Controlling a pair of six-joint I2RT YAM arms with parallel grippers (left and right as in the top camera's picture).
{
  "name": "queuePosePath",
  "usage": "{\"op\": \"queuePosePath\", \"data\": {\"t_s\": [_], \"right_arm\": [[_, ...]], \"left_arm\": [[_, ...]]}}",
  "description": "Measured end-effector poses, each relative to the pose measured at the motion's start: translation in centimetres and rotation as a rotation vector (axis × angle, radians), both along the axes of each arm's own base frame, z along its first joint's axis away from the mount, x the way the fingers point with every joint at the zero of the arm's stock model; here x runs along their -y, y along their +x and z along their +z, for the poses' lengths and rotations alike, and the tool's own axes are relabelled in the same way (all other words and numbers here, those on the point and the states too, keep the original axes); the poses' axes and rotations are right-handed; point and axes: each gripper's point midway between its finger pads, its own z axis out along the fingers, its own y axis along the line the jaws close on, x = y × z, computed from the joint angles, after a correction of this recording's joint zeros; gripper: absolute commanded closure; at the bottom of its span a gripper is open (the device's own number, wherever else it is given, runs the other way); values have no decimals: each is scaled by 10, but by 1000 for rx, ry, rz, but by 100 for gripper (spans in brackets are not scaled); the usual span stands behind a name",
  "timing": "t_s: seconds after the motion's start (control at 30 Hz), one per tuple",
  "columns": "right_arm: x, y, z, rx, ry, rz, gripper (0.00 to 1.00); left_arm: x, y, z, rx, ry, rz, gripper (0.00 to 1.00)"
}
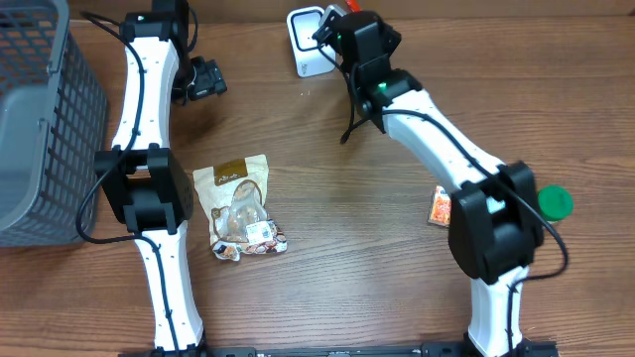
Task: Scan the item barcode
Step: 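Lift the red stick with the right gripper toward the white scanner, then hold the red stick in front of the scanner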
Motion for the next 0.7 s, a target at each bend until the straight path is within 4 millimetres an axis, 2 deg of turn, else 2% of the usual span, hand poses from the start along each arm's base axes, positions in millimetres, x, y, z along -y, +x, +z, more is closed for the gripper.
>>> {"op": "queuePosePath", "data": {"t_s": [0.13, 0.43, 0.57, 0.7], "right_arm": [[0, 10, -38, -29, -110, 0, 97], [-22, 23, -89, -14, -278, 51, 97], [-30, 26, -94, 18, -293, 63, 97], [-31, 26, -100, 9, -312, 69, 97]], "left_arm": [[0, 0, 0, 0, 0, 0, 0], [0, 0, 0, 0, 0, 0, 0], [0, 0, 0, 0, 0, 0, 0], [0, 0, 0, 0, 0, 0, 0]]}}
